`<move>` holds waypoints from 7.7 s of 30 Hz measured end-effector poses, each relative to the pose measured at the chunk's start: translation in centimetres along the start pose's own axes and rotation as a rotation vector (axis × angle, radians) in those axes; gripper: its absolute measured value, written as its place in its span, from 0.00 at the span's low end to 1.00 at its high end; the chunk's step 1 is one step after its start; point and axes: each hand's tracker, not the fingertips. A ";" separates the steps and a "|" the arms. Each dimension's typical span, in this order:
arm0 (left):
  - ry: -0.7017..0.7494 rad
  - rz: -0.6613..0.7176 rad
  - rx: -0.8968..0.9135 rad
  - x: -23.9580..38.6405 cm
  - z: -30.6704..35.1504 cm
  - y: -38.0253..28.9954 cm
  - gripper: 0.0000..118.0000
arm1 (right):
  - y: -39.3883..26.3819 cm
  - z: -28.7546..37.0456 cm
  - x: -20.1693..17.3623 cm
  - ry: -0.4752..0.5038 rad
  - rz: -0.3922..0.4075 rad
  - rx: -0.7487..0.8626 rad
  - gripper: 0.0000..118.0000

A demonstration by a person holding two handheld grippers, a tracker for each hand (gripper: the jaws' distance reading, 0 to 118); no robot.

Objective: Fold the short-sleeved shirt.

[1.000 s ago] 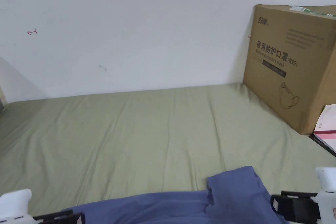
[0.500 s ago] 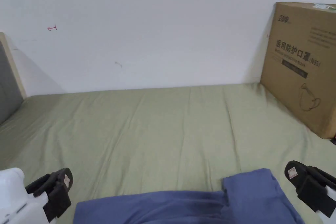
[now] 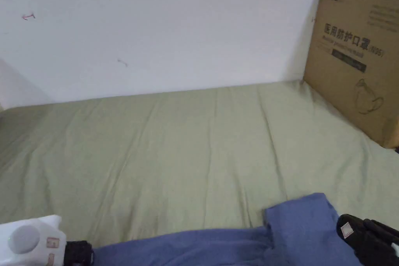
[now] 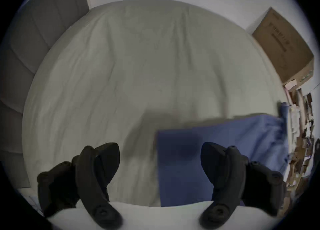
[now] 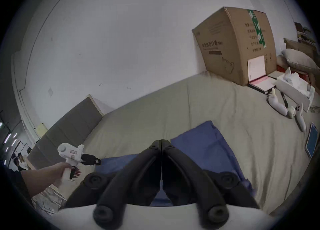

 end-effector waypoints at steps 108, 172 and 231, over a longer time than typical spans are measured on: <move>-0.145 -0.100 0.254 -1.3 15.0 -11.7 0.03 | 2.1 -5.5 16.2 -0.073 0.221 -0.880 0.02; -0.160 -0.169 0.226 3.4 12.8 -19.3 0.02 | 1.0 7.7 3.7 -0.040 -0.001 -0.144 0.00; -0.183 -0.168 0.665 4.5 38.1 12.5 0.02 | 45.5 -0.5 -6.5 -0.048 0.165 0.059 0.01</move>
